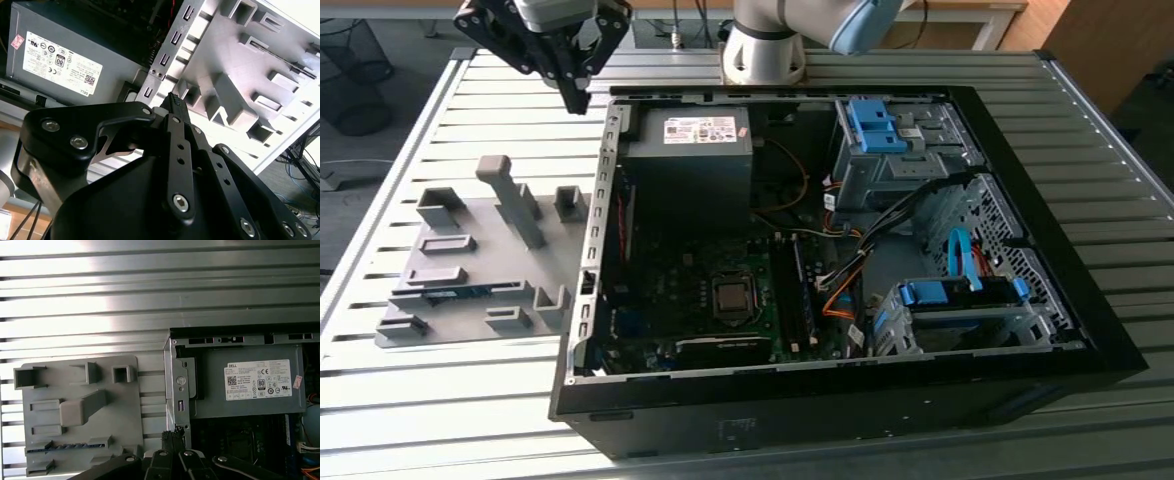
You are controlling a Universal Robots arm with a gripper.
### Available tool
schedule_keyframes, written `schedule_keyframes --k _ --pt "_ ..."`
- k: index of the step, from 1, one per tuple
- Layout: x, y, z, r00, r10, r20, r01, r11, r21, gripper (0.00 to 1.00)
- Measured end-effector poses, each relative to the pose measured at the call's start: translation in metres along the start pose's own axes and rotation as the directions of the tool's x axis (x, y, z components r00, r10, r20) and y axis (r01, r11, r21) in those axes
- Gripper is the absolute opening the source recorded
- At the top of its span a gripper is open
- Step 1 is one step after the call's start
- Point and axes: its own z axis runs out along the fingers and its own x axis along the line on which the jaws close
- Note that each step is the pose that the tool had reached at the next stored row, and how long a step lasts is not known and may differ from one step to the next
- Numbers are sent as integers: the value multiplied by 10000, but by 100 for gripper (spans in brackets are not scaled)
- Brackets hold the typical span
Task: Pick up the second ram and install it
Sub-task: 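Reach for the second ram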
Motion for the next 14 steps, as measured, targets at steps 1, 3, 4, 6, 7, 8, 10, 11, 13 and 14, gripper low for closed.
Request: schedule_keyframes --k 1,3,4,6,7,8,10,11,13,14 --pt "10 -1 0 10000 0 0 0 10000 0 11" --pt "31 -2 0 10000 0 0 0 10000 0 11" --pt "41 -3 0 10000 0 0 0 10000 0 11" --pt "68 -5 -1 10000 0 0 0 10000 0 11" --pt "81 -6 -1 10000 0 0 0 10000 0 11" --pt "97 -7 -1 10000 1 0 -1 10000 0 11" --pt "143 -11 -1 10000 1 0 -1 10000 0 11" --pt "167 -13 -1 10000 0 1 0 10000 -1 11" --pt "222 -17 -2 10000 -1 0 1 10000 0 11" --pt "249 -19 -3 10000 -1 0 1 10000 0 11"
